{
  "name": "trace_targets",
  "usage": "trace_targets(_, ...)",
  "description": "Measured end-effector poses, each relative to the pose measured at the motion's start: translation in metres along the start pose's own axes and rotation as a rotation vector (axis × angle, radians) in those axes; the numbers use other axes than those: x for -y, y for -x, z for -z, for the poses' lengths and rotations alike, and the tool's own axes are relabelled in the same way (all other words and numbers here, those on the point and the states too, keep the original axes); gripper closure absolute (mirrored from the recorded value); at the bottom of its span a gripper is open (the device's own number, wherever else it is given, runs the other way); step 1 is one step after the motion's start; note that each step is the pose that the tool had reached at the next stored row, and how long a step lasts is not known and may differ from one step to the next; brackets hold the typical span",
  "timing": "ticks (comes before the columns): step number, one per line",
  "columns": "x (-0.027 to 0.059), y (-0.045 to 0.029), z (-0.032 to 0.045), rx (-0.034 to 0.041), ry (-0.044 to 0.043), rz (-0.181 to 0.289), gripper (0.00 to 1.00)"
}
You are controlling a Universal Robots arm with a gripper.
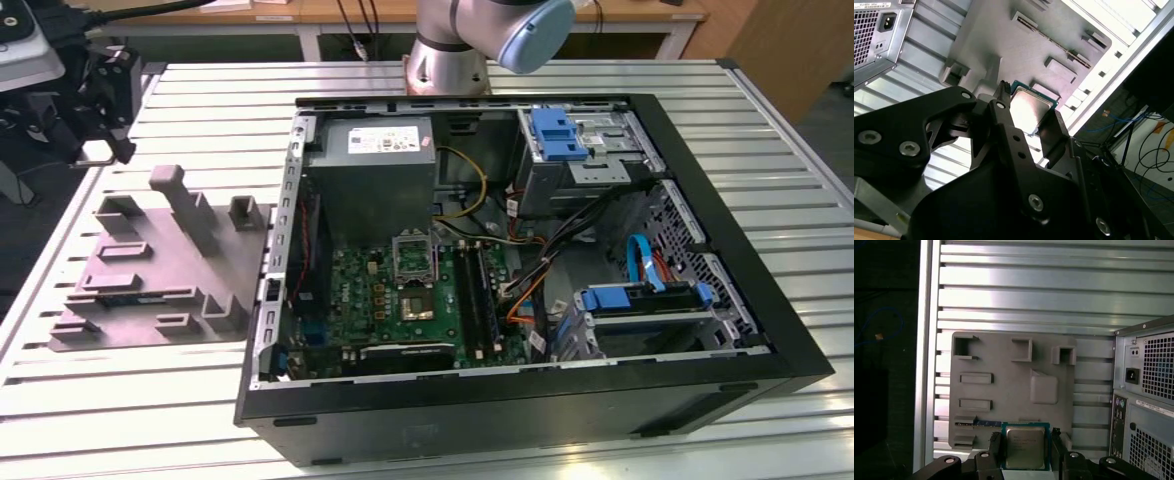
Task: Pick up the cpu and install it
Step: 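Pick up the cpu and move it towards the insertion slot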
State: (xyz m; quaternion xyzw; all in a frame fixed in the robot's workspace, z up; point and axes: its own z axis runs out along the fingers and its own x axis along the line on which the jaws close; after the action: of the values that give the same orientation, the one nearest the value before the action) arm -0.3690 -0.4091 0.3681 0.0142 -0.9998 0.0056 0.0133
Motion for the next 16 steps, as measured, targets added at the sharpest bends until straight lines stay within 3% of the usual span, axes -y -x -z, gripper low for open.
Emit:
trace_targets(8,0.0012,0.0021,0.0,0.0001,0.0001,-0.002,0.53)
trace_targets(14,0.0015,0.0026,-0.0002,-0.0004,0.0014,-0.044,0.53)
trace_targets(16,0.0023,0.0031,-0.0003,-0.0003,0.0089,-0.044,0.53)
